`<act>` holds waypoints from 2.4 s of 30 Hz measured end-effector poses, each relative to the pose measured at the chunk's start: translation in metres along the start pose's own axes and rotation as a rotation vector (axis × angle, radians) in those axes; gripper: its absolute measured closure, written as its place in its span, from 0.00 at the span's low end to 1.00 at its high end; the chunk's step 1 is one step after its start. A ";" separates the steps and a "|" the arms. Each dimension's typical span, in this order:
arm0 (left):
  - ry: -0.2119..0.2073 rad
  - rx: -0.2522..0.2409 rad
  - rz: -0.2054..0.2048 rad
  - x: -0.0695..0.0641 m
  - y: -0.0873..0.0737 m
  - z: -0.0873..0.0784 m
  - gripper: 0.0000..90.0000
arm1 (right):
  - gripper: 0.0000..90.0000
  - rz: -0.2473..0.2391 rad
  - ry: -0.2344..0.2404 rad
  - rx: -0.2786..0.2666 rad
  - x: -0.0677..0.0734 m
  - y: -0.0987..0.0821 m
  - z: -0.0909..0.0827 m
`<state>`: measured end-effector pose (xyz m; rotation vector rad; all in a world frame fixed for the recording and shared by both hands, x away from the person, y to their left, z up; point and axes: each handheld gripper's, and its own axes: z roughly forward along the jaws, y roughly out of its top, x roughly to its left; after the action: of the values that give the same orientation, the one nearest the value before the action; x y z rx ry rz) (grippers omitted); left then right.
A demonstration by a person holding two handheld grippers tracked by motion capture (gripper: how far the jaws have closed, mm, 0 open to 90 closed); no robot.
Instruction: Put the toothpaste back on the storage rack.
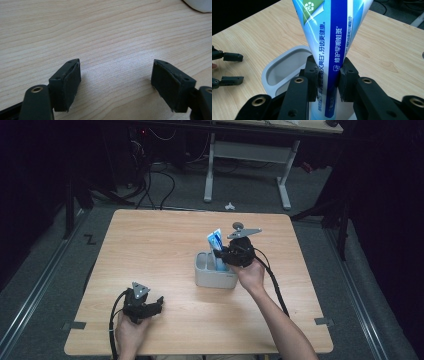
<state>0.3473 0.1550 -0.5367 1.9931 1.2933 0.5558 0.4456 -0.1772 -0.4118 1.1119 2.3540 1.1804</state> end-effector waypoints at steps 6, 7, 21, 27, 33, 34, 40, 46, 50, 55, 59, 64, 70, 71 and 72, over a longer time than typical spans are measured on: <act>0.000 0.000 -0.001 0.000 0.000 0.000 0.27 | 0.81 0.000 0.005 0.005 0.000 0.000 0.001; 0.000 0.000 -0.001 0.000 0.000 0.000 0.27 | 0.81 -0.004 0.005 0.009 0.000 0.000 0.001; 0.004 -0.002 -0.006 0.001 0.001 0.002 0.28 | 0.80 0.003 0.016 0.019 0.001 -0.005 0.007; 0.011 -0.001 -0.011 0.002 0.002 0.002 0.29 | 0.79 -0.007 0.020 0.012 0.002 -0.005 0.009; 0.011 -0.001 -0.011 0.002 0.002 0.002 0.29 | 0.78 -0.010 0.017 0.013 0.005 -0.005 0.012; 0.011 -0.001 -0.011 0.002 0.002 0.002 0.29 | 0.77 -0.011 0.015 0.009 0.006 -0.005 0.013; 0.005 -0.002 -0.011 0.002 0.002 0.002 0.29 | 0.66 -0.008 0.002 -0.003 0.007 -0.003 0.010; 0.005 -0.002 -0.009 0.001 0.000 0.000 0.29 | 0.58 -0.014 -0.003 -0.021 0.005 -0.003 0.001; 0.005 -0.002 -0.008 0.001 0.000 0.000 0.28 | 0.57 -0.022 -0.012 -0.045 0.004 -0.001 -0.009; 0.006 -0.002 -0.006 0.000 0.000 0.000 0.28 | 0.57 -0.013 -0.027 -0.055 0.003 -0.001 -0.019; 0.003 0.000 -0.006 0.000 0.000 -0.001 0.28 | 0.57 -0.015 -0.038 -0.066 0.005 -0.002 -0.024; 0.002 0.000 -0.006 0.000 0.000 -0.001 0.28 | 0.57 -0.010 -0.043 -0.082 0.002 -0.004 -0.031; 0.003 0.000 -0.006 0.000 0.000 -0.001 0.28 | 0.57 -0.005 -0.060 -0.113 -0.002 -0.003 -0.043; 0.004 -0.002 -0.006 0.000 0.000 0.000 0.28 | 0.57 -0.001 -0.062 -0.113 -0.003 -0.004 -0.045; 0.004 -0.002 -0.007 0.000 0.000 0.000 0.28 | 0.57 0.001 -0.061 -0.117 -0.004 -0.004 -0.046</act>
<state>0.3468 0.1555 -0.5366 1.9867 1.3010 0.5579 0.4209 -0.2069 -0.3863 1.0941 2.2089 1.2490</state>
